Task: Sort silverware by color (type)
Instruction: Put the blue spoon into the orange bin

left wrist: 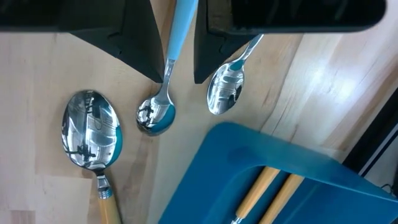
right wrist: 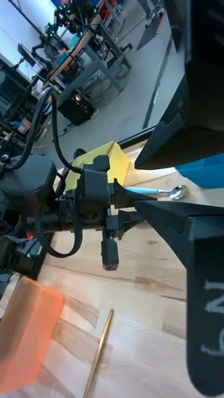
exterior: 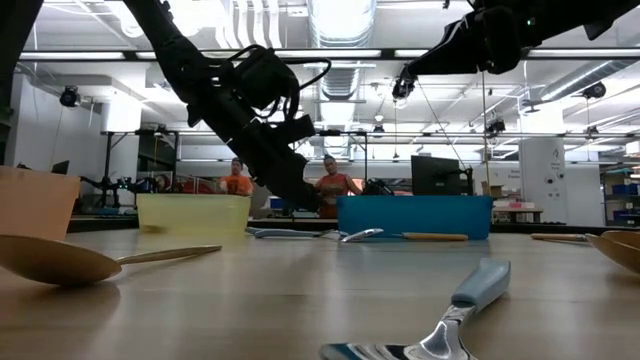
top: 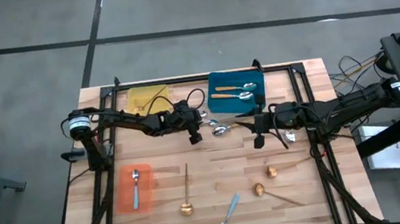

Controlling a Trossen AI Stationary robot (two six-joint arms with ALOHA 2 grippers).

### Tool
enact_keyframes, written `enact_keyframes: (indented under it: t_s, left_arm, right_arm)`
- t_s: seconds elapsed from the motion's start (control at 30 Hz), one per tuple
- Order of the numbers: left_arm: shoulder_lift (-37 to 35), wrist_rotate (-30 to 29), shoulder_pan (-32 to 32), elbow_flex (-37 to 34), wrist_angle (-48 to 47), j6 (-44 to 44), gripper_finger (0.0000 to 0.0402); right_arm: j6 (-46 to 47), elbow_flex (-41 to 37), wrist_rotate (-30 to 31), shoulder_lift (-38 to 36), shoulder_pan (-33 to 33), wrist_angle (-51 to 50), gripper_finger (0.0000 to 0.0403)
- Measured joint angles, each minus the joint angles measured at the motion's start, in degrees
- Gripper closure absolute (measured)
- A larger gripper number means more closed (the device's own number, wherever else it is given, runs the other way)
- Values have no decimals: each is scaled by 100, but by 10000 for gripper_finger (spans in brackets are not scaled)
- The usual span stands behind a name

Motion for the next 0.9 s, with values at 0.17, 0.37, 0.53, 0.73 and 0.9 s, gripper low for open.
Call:
enact_keyframes:
  t_s: [0.17,0.37,0.53,0.73,0.9]
  left_arm:
    - [-2,0,0,0,1,-2,303]
    - [-2,0,5,-7,61,-2,273]
    - [-3,0,9,-11,147,-4,265]
    - [-7,0,9,-11,166,-6,264]
    - [-7,0,9,-11,168,-7,264]
  right_arm:
    - [0,0,0,0,0,0,319]
    - [3,0,0,2,0,0,319]
    - [4,0,0,2,0,-2,319]
    - [4,0,0,2,0,-1,319]
    - [2,0,0,2,0,-1,319]
